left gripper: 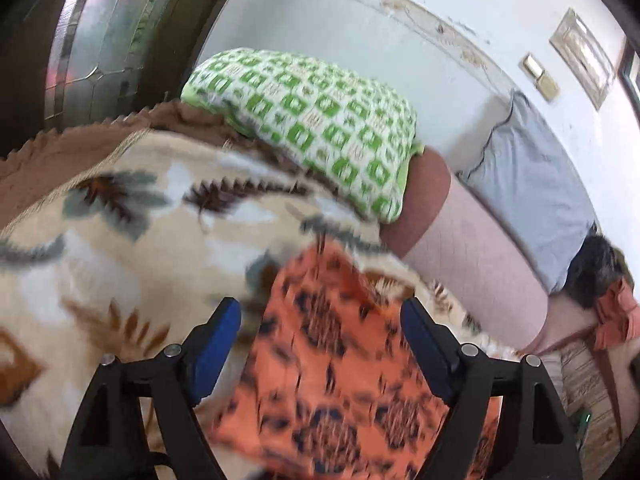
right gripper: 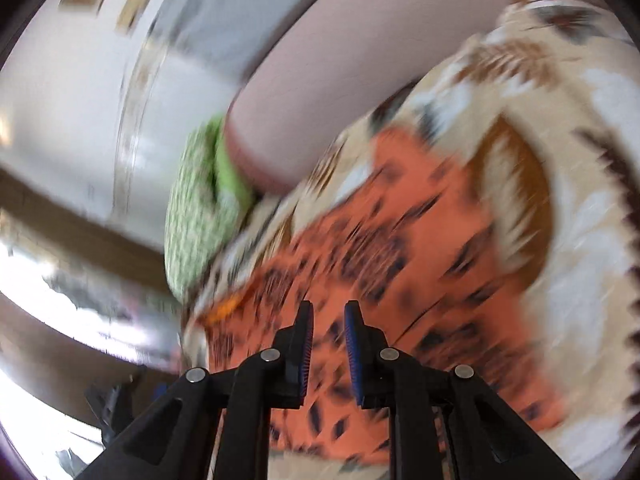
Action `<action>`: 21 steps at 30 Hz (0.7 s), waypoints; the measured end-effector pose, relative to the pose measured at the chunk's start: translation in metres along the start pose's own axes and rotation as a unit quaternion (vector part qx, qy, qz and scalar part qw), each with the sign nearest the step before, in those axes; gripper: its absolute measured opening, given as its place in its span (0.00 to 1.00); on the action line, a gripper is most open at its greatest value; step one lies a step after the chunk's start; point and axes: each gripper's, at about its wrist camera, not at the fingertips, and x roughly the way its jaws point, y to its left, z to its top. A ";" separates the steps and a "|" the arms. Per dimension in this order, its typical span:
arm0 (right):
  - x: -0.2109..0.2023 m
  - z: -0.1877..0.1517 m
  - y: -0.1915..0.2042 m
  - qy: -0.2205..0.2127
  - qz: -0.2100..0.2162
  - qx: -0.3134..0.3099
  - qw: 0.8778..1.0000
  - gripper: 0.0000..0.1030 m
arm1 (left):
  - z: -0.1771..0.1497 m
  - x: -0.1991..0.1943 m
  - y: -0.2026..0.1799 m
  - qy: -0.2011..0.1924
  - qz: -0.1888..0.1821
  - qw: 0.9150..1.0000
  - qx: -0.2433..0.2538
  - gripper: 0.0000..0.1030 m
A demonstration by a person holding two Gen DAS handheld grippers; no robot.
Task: Fold small clothes
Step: 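Fold the held hem over toward the neckline with both grippers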
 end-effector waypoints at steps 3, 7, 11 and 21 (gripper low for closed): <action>0.044 -0.029 0.043 0.057 0.004 -0.047 0.997 0.18 | -0.024 0.019 0.002 0.051 0.067 0.996 0.021 0.80; 0.110 -0.065 0.104 0.106 -0.001 -0.116 0.988 0.18 | -0.038 0.044 0.010 0.095 0.127 0.986 0.044 0.80; 0.178 -0.076 0.152 0.125 -0.013 -0.144 0.982 0.18 | -0.047 0.070 0.022 0.140 0.215 0.962 0.098 0.80; 0.321 -0.043 0.192 0.117 -0.123 -0.215 0.962 0.17 | -0.036 0.069 0.021 0.117 0.212 0.959 0.146 0.82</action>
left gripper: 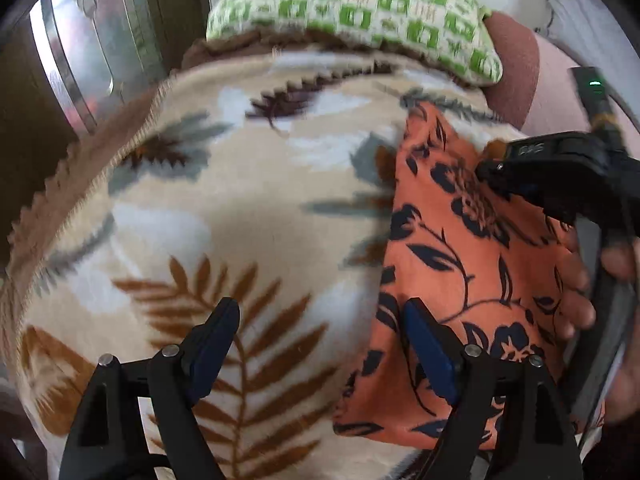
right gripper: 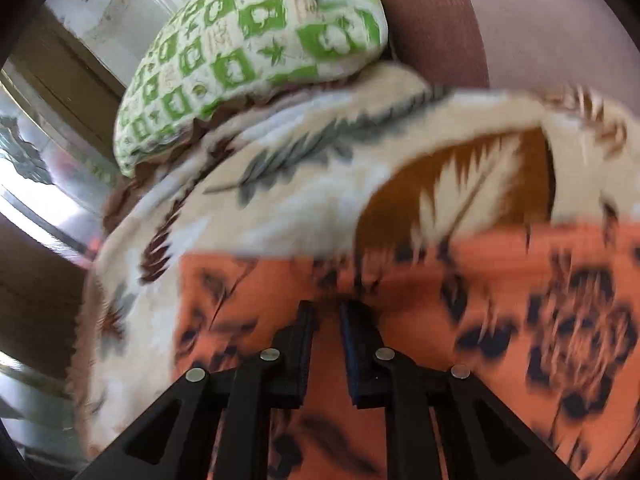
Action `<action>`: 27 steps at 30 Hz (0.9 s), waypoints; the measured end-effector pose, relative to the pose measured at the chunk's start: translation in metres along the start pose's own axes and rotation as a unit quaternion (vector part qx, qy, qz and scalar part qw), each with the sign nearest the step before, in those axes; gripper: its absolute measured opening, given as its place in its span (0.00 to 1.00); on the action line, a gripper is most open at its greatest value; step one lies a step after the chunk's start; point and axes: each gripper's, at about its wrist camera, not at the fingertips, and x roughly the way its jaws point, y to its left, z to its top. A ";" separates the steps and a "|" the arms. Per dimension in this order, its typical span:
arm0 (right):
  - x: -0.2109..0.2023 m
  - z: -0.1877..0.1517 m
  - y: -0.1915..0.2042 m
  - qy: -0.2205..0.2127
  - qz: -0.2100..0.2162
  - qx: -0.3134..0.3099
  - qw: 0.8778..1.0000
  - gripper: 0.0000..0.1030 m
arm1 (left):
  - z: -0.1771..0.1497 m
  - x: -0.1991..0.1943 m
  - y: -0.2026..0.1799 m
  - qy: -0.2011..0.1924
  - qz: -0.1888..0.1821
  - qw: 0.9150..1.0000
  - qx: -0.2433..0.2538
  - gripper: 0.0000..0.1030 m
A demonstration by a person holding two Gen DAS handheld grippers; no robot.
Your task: Fold small clothes
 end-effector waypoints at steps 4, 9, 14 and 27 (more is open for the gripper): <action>-0.022 -0.001 -0.008 -0.018 -0.001 0.017 1.000 0.17 | 0.008 -0.026 0.002 -0.072 0.018 0.997 0.009 0.82; -0.080 -0.028 -0.017 -0.053 -0.033 -0.009 0.998 0.17 | 0.011 -0.049 0.003 -0.119 0.007 0.993 0.001 0.82; -0.165 -0.083 -0.067 -0.086 -0.093 0.001 0.992 0.17 | 0.003 -0.070 -0.011 -0.145 -0.011 0.989 0.006 0.82; -0.213 -0.192 -0.185 -0.067 -0.169 0.106 0.978 0.17 | -0.016 -0.095 -0.074 -0.171 -0.044 0.982 0.062 0.82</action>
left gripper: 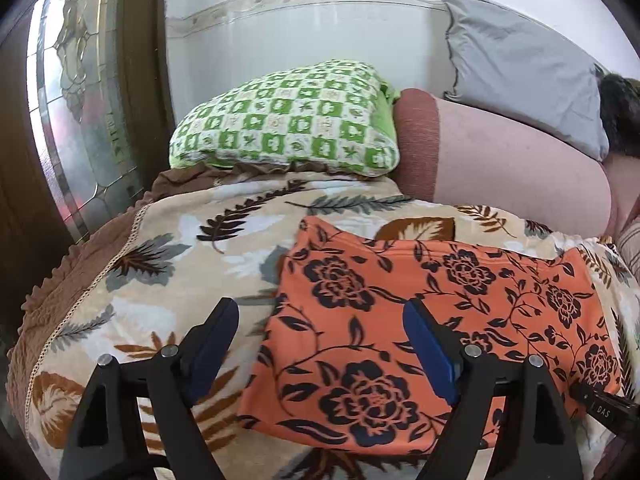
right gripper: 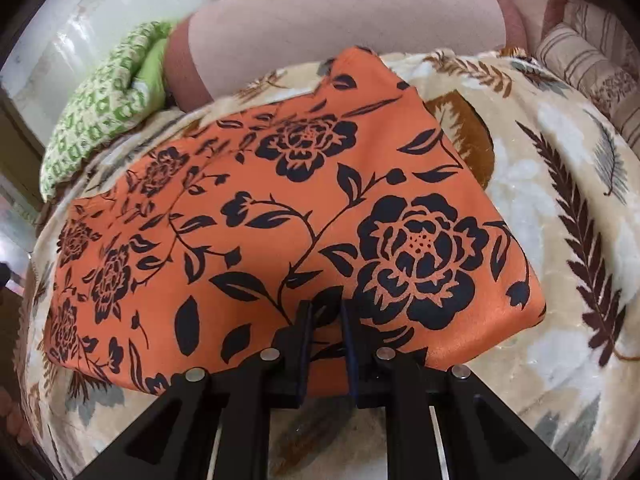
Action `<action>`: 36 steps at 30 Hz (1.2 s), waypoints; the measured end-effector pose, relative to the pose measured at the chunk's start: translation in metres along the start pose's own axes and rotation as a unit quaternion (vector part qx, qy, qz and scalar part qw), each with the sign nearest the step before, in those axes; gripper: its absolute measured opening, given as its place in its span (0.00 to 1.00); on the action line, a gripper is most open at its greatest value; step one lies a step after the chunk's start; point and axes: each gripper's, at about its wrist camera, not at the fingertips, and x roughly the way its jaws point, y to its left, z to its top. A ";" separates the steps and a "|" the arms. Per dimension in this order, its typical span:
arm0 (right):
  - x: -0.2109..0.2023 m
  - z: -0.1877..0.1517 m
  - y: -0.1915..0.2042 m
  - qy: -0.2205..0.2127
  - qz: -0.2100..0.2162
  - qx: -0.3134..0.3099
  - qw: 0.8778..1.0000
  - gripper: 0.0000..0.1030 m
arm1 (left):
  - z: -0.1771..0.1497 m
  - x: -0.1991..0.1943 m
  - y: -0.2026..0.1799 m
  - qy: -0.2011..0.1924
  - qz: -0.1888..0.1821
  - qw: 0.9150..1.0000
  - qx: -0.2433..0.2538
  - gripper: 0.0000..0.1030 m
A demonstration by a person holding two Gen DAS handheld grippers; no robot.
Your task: Fold small clothes
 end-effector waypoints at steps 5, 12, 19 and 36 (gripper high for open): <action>-0.015 0.016 0.011 -0.024 0.012 -0.025 0.999 0.17 | -0.001 0.008 -0.015 0.003 0.008 1.000 0.014 0.82; 0.002 0.035 -0.021 -0.024 -0.001 0.020 1.000 0.17 | -0.006 0.012 -0.034 0.006 0.006 0.999 0.041 0.82; 0.004 0.041 -0.027 -0.023 0.023 0.048 0.998 0.17 | -0.009 0.010 -0.050 0.003 -0.003 0.998 0.058 0.82; 0.010 0.036 -0.019 -0.024 -0.012 0.031 0.999 0.17 | -0.010 0.002 -0.068 -0.002 -0.020 0.998 0.066 0.82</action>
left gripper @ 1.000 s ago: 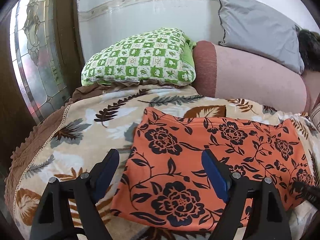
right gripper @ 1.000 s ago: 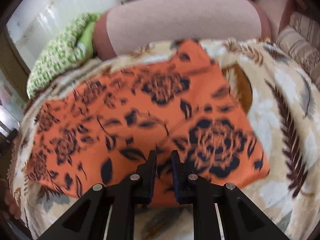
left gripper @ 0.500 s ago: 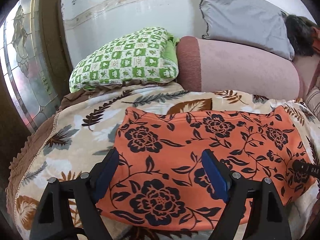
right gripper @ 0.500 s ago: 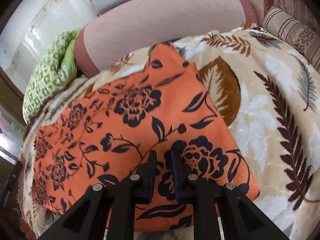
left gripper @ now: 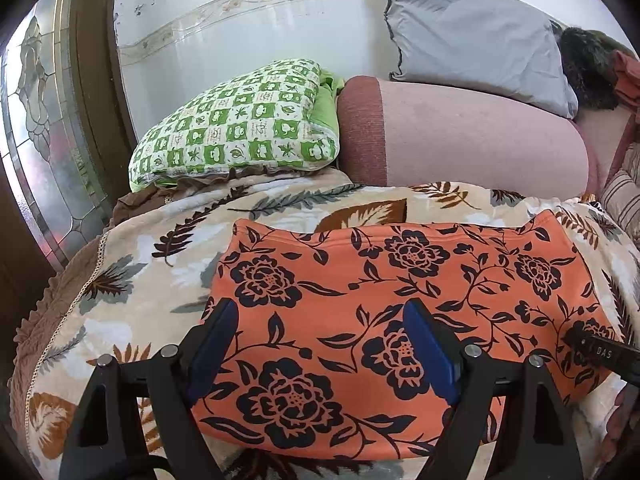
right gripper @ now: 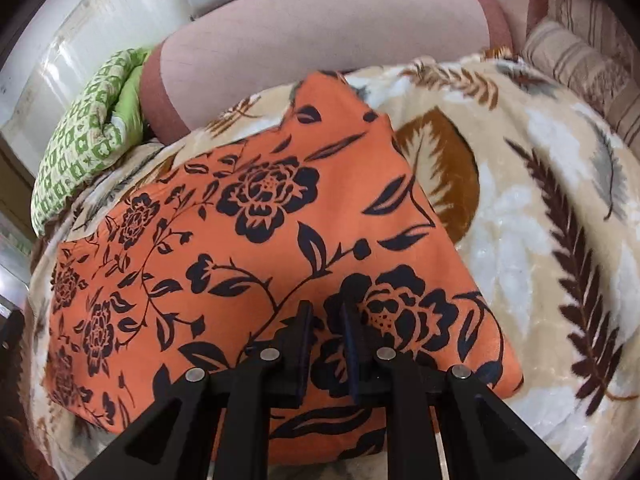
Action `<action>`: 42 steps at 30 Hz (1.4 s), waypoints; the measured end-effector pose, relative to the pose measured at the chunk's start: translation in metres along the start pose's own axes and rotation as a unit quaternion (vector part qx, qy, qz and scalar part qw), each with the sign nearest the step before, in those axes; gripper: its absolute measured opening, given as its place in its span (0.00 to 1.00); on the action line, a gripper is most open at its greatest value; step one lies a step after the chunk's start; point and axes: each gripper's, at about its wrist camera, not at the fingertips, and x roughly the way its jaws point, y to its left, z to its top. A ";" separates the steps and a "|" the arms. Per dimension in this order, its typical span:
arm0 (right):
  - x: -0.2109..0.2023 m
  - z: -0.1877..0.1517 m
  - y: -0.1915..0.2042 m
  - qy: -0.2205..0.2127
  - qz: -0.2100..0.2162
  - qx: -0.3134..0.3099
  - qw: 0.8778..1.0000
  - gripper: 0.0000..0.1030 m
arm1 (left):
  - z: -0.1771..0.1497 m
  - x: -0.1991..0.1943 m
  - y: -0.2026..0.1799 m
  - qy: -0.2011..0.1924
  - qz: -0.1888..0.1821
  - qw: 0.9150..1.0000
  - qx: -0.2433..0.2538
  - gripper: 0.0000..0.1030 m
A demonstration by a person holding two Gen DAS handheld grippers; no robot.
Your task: Fold small clothes
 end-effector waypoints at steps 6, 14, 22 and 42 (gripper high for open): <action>-0.014 -0.001 0.009 -0.029 -0.001 -0.019 0.999 0.17 | 0.000 0.000 -0.002 0.000 0.000 1.000 0.001 0.82; -0.034 -0.001 0.035 -0.073 -0.036 -0.073 0.994 0.17 | -0.002 0.006 -0.001 0.016 -0.003 1.000 0.001 0.82; -0.057 -0.008 0.057 -0.110 -0.095 -0.132 0.981 0.17 | -0.008 0.009 -0.012 0.018 0.003 1.000 0.021 0.82; -0.073 -0.007 0.056 -0.134 -0.097 -0.132 0.977 0.17 | -0.009 0.012 -0.014 0.022 0.008 1.000 0.021 0.82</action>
